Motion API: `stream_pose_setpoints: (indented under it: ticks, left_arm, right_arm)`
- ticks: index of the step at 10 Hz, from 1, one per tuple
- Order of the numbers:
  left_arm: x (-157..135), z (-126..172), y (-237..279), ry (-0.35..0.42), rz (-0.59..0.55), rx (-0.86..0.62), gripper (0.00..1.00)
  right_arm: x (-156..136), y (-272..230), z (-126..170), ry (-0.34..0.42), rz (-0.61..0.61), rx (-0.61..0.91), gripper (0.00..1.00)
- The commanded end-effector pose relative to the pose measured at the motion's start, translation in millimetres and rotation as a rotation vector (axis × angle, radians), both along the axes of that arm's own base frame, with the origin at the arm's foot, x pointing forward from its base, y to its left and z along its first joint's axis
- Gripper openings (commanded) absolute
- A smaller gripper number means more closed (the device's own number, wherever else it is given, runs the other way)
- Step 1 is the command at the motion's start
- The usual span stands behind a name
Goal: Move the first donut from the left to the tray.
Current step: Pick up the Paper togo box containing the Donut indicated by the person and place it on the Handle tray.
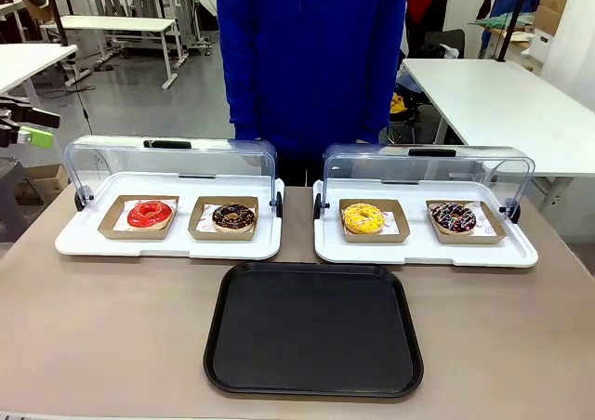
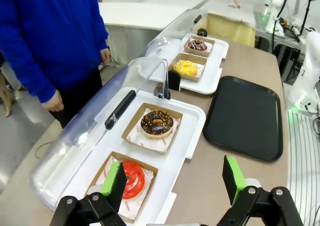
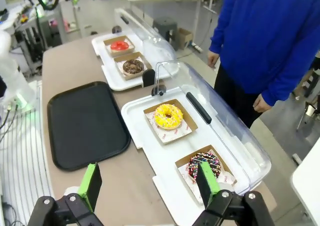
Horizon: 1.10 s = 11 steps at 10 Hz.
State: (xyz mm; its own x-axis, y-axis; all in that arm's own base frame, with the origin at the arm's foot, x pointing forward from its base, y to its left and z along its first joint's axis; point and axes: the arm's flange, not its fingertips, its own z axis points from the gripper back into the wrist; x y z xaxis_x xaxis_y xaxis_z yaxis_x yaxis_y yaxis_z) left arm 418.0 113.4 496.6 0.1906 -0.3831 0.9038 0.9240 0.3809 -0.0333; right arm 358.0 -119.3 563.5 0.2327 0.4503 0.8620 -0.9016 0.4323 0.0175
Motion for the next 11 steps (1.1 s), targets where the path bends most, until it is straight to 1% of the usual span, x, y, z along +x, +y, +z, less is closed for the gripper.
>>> stream_pose_setpoints:
  ticks: [1,2,3,11]
  left_arm:
    - [0.3,3.2,-3.3,-0.049,0.005,-0.010,1.00]
    - [2.1,3.5,-2.6,-0.052,0.020,-0.001,1.00]
    - [0.3,2.7,-2.3,-0.007,0.003,0.002,1.00]
    - [0.3,2.7,-2.3,-0.007,0.003,0.002,1.00]
  right_arm:
    - [-2.0,3.0,-3.8,-0.038,0.017,0.011,1.00]
    - [-4.0,3.9,-3.7,-0.052,0.013,0.037,1.00]
    - [0.0,1.7,0.5,-0.004,0.000,0.000,1.00]
    - [0.0,1.7,0.5,-0.004,0.000,0.000,1.00]
